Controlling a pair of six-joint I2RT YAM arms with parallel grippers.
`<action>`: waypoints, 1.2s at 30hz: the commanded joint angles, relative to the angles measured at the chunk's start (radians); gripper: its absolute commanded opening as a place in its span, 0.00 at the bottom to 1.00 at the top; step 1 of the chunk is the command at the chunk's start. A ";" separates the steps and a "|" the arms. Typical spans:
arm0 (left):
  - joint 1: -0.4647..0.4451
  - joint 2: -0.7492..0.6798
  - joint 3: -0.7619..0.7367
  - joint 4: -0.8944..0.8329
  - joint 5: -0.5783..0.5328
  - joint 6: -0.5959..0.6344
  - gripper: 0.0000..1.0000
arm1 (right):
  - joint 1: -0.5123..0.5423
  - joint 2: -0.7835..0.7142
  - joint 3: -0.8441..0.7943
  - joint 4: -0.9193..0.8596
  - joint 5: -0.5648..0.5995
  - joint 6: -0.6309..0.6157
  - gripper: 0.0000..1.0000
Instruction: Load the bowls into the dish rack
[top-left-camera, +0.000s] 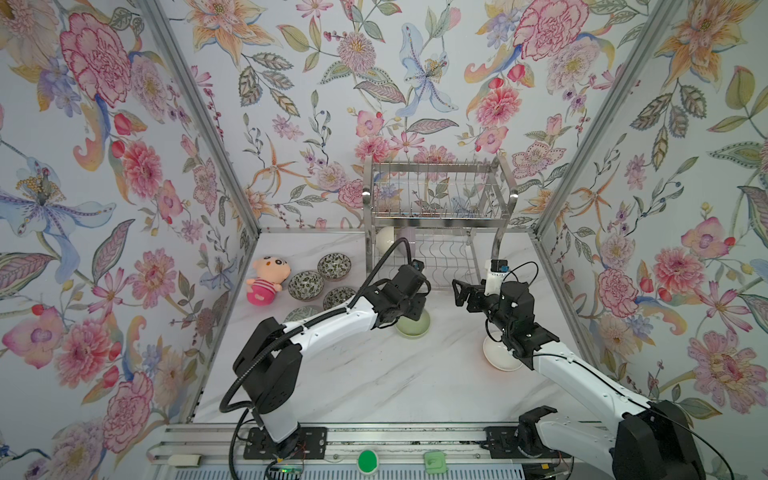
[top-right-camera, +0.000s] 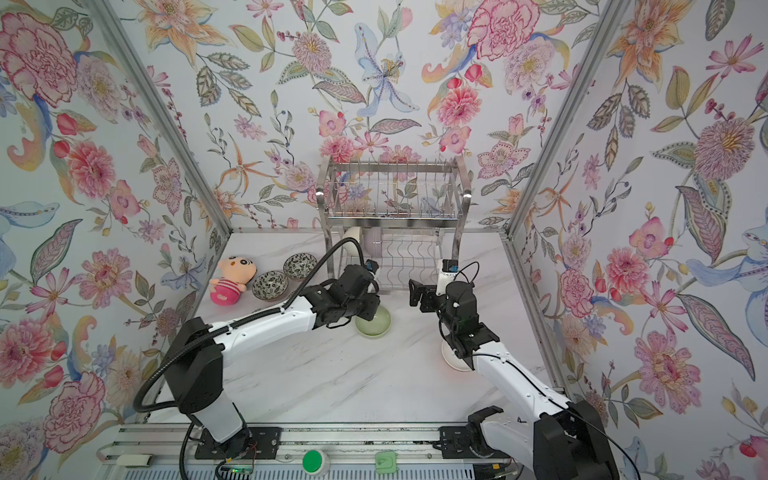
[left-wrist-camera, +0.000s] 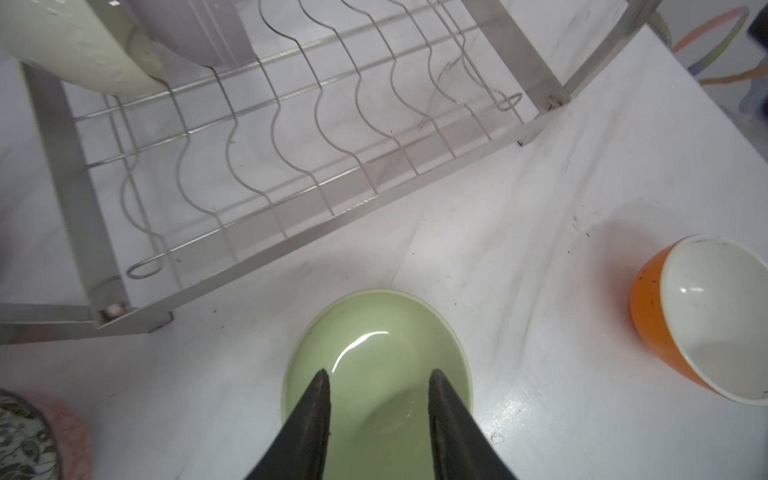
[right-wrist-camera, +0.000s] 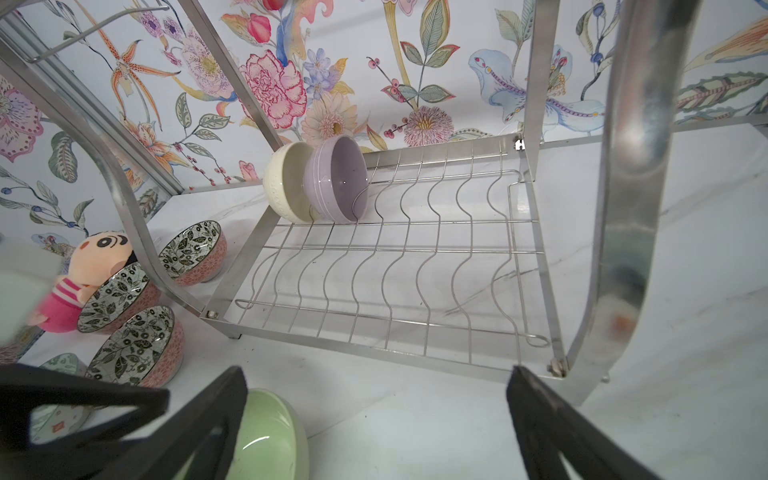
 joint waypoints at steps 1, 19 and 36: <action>0.078 -0.162 -0.120 0.071 0.049 -0.003 0.47 | 0.006 0.031 -0.004 0.011 -0.014 0.005 0.99; 0.455 -0.530 -0.824 0.717 0.617 -0.351 0.99 | 0.437 0.414 0.341 -0.269 0.198 -0.029 0.91; 0.512 -0.627 -0.961 0.759 0.662 -0.377 1.00 | 0.530 0.684 0.553 -0.431 0.143 0.017 0.66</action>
